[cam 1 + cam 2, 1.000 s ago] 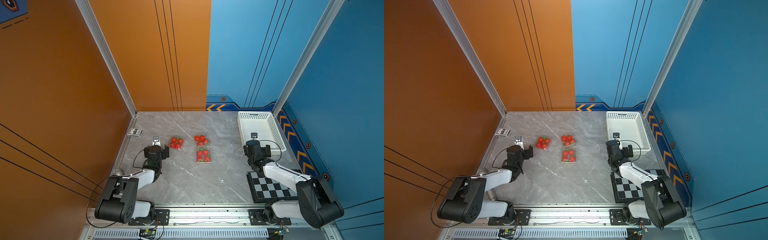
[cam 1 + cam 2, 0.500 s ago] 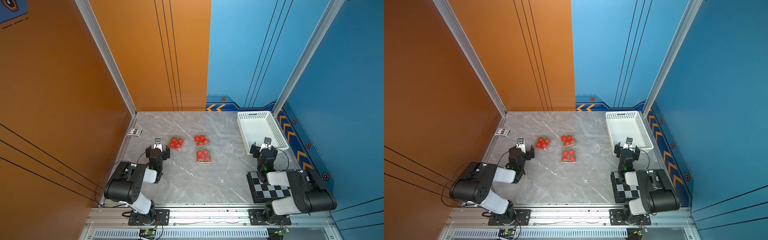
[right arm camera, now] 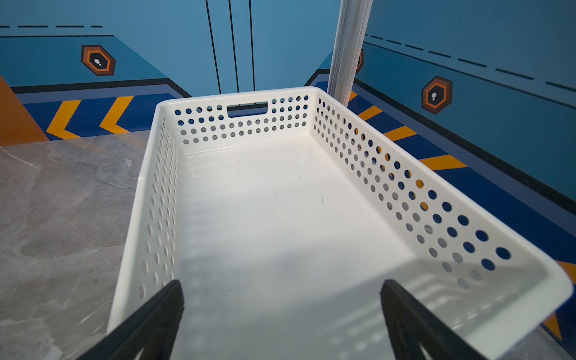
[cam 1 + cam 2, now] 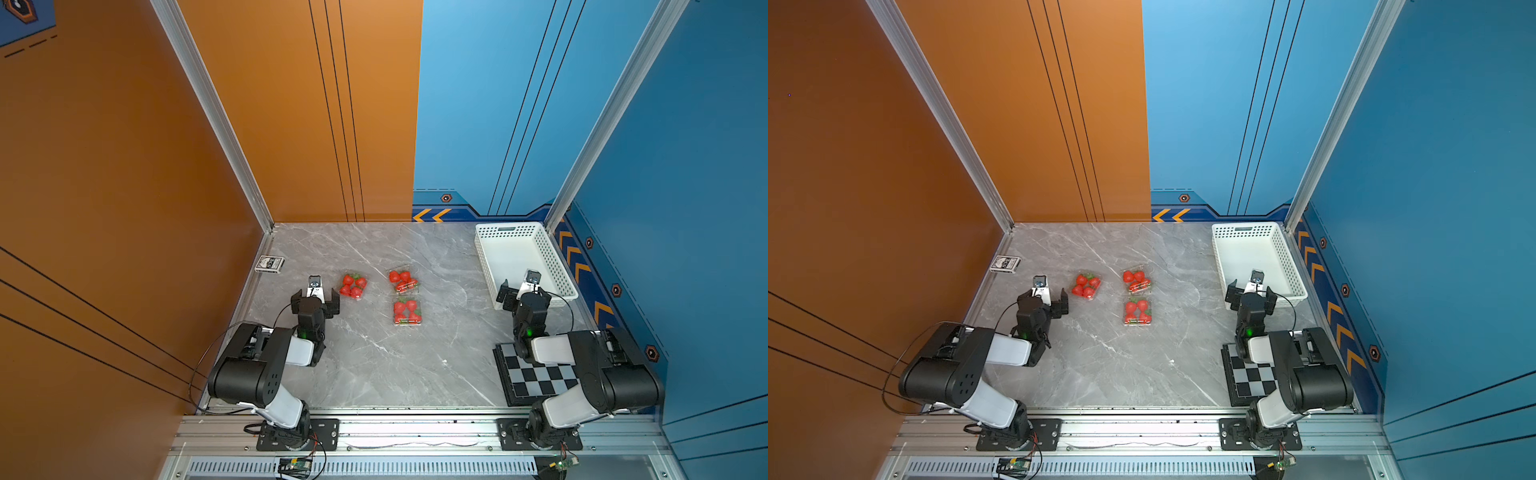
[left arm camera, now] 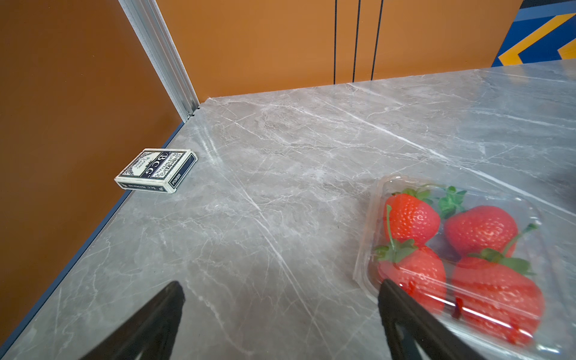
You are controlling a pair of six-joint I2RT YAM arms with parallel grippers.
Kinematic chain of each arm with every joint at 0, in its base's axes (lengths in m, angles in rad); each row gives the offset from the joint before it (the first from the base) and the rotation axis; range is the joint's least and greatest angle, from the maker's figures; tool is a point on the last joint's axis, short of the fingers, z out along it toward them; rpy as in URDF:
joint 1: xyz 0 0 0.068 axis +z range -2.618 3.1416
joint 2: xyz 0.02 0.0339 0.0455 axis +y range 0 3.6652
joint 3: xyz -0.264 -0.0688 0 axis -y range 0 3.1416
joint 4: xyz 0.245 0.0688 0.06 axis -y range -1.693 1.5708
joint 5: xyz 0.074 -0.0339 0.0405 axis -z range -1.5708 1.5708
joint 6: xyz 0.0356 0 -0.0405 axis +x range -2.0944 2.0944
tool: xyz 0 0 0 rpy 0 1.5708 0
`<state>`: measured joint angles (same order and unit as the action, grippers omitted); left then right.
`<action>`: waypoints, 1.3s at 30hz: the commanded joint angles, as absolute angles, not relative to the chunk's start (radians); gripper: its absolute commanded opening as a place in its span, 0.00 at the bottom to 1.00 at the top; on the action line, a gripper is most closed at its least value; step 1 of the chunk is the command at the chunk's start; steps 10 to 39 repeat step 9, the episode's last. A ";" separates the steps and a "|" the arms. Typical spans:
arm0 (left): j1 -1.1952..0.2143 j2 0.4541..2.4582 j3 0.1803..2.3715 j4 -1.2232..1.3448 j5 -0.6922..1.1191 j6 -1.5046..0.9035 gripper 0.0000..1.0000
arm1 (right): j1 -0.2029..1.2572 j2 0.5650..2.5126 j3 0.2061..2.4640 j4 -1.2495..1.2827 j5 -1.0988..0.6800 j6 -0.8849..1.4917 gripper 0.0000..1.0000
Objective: Pack strawberries into containers
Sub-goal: Reset both arms
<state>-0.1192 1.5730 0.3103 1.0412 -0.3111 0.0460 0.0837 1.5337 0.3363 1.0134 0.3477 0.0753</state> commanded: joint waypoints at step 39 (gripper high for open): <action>-0.114 1.575 0.322 1.058 -0.313 0.057 0.99 | 0.067 1.546 0.359 0.937 0.242 0.048 1.00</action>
